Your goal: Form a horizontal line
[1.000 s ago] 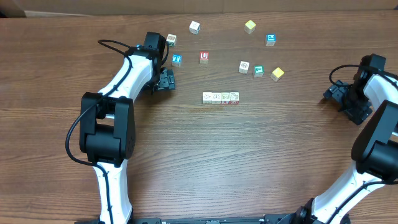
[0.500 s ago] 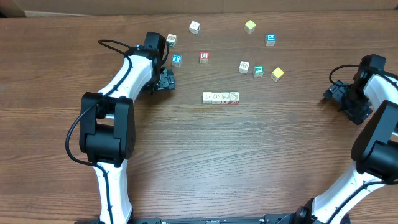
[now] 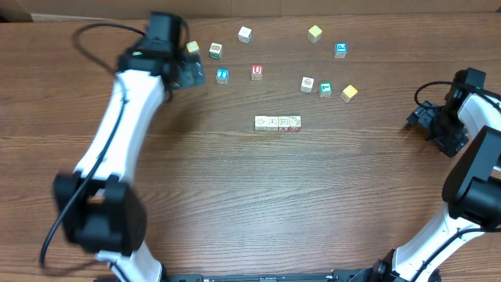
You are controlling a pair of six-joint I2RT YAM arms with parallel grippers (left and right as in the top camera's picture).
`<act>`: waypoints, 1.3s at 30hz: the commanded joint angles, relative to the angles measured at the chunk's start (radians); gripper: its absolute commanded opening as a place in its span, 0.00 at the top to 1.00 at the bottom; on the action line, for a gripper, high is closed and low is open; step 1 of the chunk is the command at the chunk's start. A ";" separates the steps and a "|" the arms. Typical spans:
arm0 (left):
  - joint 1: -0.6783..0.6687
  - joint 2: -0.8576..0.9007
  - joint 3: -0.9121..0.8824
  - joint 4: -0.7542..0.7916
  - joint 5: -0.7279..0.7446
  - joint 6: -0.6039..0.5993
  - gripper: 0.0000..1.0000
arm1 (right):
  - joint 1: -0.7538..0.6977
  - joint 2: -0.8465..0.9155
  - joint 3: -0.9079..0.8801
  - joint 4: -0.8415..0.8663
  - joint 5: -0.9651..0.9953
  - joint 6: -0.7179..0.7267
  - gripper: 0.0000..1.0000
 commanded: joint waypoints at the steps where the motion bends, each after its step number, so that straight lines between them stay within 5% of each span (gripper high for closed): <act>1: 0.054 -0.104 0.005 -0.008 -0.020 0.019 0.00 | -0.006 0.011 -0.010 0.002 0.026 0.000 0.00; 18: 0.203 -0.268 -0.059 -0.186 -0.040 0.018 0.00 | -0.006 0.011 -0.009 0.002 0.026 0.000 0.00; 39: 0.203 -0.506 -0.996 0.829 0.126 0.019 0.00 | -0.006 0.011 -0.009 0.002 0.026 0.000 0.00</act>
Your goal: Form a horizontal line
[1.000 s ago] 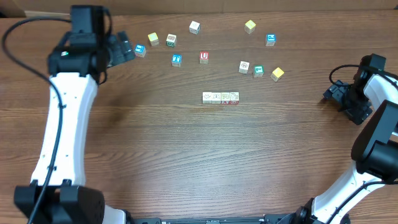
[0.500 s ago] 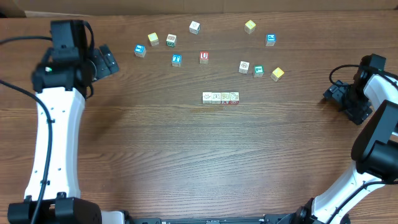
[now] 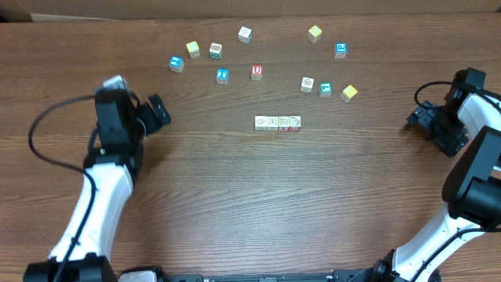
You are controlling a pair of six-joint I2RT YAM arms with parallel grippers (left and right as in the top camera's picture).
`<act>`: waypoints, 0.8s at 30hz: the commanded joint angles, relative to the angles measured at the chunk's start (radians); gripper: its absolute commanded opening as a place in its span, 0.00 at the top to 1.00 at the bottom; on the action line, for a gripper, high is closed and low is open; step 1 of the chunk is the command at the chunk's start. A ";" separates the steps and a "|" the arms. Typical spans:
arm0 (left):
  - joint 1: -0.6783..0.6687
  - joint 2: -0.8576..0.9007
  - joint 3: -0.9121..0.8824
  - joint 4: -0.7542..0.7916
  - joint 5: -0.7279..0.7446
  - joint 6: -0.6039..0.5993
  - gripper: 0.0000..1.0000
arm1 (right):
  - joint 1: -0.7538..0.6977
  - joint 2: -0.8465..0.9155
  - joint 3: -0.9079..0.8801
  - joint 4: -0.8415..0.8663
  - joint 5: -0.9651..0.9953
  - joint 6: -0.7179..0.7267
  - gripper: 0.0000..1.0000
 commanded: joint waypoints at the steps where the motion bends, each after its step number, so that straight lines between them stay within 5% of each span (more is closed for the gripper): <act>1: 0.000 -0.063 -0.138 0.105 0.016 0.019 0.00 | -0.006 0.011 -0.009 0.002 0.026 0.000 0.00; 13: 0.000 -0.201 -0.505 0.421 -0.027 0.019 0.00 | -0.006 0.011 -0.009 0.002 0.026 0.001 0.00; 24: 0.000 -0.262 -0.601 0.432 -0.027 0.019 0.00 | -0.006 0.011 -0.010 0.002 0.026 0.000 0.00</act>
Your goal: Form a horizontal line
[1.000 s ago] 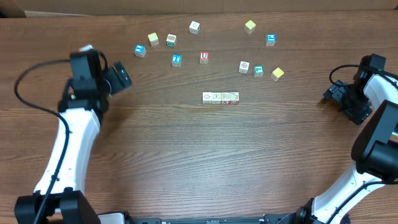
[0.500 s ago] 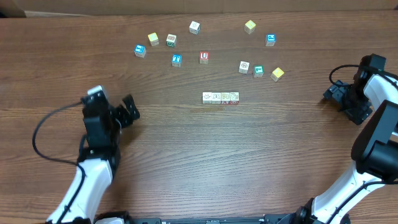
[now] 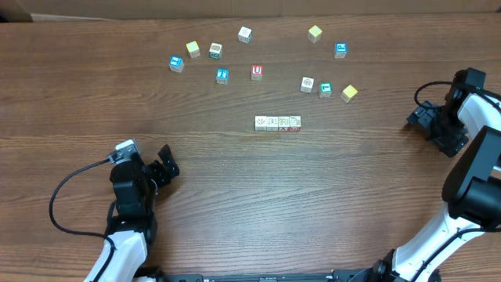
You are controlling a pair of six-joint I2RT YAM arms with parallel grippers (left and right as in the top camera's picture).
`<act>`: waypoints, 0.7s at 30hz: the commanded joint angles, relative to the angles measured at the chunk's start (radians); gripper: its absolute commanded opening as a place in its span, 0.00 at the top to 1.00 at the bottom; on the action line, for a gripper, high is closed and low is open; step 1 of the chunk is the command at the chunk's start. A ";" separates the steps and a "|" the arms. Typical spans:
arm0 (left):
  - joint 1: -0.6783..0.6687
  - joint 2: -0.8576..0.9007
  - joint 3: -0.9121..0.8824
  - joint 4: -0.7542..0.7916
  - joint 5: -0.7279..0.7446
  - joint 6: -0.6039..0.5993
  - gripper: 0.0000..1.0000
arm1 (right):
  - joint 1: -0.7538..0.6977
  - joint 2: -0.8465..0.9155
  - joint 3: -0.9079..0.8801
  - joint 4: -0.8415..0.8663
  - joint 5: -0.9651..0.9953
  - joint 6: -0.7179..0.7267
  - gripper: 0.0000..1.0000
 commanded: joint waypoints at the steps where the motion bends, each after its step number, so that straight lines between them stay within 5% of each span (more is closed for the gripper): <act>1: 0.000 -0.034 -0.045 0.008 -0.016 0.019 0.00 | -0.006 0.011 -0.009 0.002 0.025 0.000 0.00; 12: -0.009 -0.141 -0.207 0.072 -0.013 0.018 0.00 | -0.006 0.011 -0.010 0.002 0.025 0.000 0.00; 21: -0.050 -0.235 -0.205 -0.044 -0.017 0.042 0.00 | -0.006 0.011 -0.010 0.002 0.025 0.000 0.00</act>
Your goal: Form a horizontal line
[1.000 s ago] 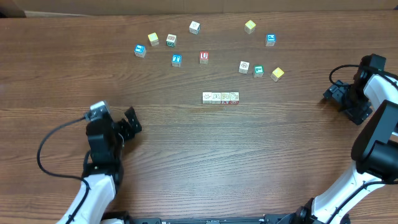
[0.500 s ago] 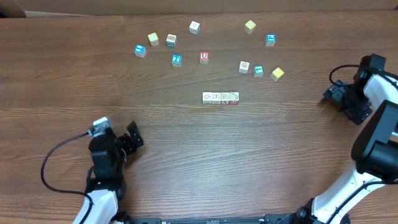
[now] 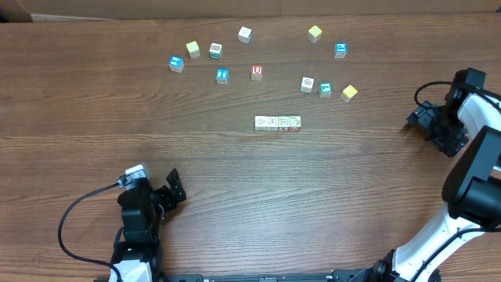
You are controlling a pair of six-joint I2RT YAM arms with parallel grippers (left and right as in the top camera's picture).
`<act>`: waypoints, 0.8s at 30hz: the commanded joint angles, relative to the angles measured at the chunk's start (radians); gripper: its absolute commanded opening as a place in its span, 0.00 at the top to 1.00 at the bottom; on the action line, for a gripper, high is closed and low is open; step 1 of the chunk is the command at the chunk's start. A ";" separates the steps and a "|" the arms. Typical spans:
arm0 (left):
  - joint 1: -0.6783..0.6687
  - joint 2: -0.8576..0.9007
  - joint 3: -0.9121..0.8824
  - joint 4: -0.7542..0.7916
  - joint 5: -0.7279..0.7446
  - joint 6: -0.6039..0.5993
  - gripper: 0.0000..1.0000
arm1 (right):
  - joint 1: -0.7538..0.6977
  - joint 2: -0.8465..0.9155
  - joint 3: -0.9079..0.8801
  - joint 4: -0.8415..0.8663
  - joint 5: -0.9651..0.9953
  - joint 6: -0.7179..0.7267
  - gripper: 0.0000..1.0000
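A row of several small blocks point(image 3: 278, 122) lies side by side, touching, left to right at the table's middle. Loose blocks are scattered behind it: a blue one point(image 3: 176, 63), a yellow one point(image 3: 192, 49), a red-letter one point(image 3: 257, 72), a teal one point(image 3: 326, 89) and others. My left gripper point(image 3: 174, 188) is at the near left, far from every block, its fingers spread and empty. My right gripper point(image 3: 413, 119) rests at the right edge, small and dark; I cannot make out how its jaws stand.
The wooden table point(image 3: 258, 204) runs to a far edge just behind the blocks. A black cable point(image 3: 78, 215) loops beside the left arm. The right arm's white links point(image 3: 473, 164) stand along the right side.
The left arm has drawn back further toward the near edge, its gripper now lower in the overhead view. Blocks and right arm are unchanged.
The left arm first reached to the far left, its gripper over the spot by the yellow block. Then it stood at mid left and a blue block showed there. It was then nearer, and now sits at the near edge. The row stayed the same.
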 commanded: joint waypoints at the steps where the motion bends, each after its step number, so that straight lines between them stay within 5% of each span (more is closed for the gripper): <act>1: -0.006 -0.033 -0.007 -0.020 -0.013 0.024 0.00 | -0.006 0.011 -0.010 0.002 0.026 0.001 0.00; 16: -0.005 -0.112 -0.007 -0.113 -0.002 0.024 0.01 | -0.006 0.011 -0.009 0.002 0.026 0.000 0.00; 24: -0.005 -0.327 -0.007 -0.331 -0.002 0.073 0.00 | -0.006 0.011 -0.009 0.002 0.026 0.000 0.00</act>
